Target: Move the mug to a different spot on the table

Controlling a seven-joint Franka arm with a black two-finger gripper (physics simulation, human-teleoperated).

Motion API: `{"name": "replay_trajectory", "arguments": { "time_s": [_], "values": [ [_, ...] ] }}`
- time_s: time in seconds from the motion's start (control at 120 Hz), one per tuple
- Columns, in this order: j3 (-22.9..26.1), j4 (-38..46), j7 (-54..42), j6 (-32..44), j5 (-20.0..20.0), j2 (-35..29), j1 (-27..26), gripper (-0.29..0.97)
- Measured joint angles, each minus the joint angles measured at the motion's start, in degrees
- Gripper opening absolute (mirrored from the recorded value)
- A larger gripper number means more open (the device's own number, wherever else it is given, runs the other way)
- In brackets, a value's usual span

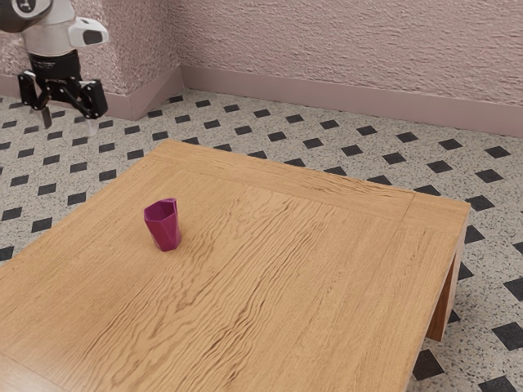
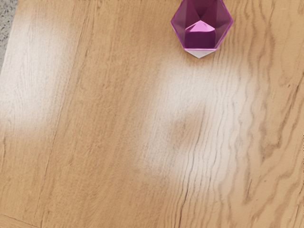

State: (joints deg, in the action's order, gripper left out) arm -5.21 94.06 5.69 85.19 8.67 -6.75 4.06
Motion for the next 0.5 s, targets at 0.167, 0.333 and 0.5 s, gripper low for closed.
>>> {"name": "replay_trajectory", "arguments": {
  "time_s": [0.167, 0.333, 0.5],
  "values": [
    [0.0, 0.2, -0.4, 0.6, -0.2, -0.3, -0.6, 0.68],
    [-0.3, 3.3, 0.1, 4.5, -0.9, -0.1, 1.0, 0.68],
    [-0.6, 3.9, 4.4, 8.9, -5.6, 6.8, 4.0, 0.68]
  ]
}}
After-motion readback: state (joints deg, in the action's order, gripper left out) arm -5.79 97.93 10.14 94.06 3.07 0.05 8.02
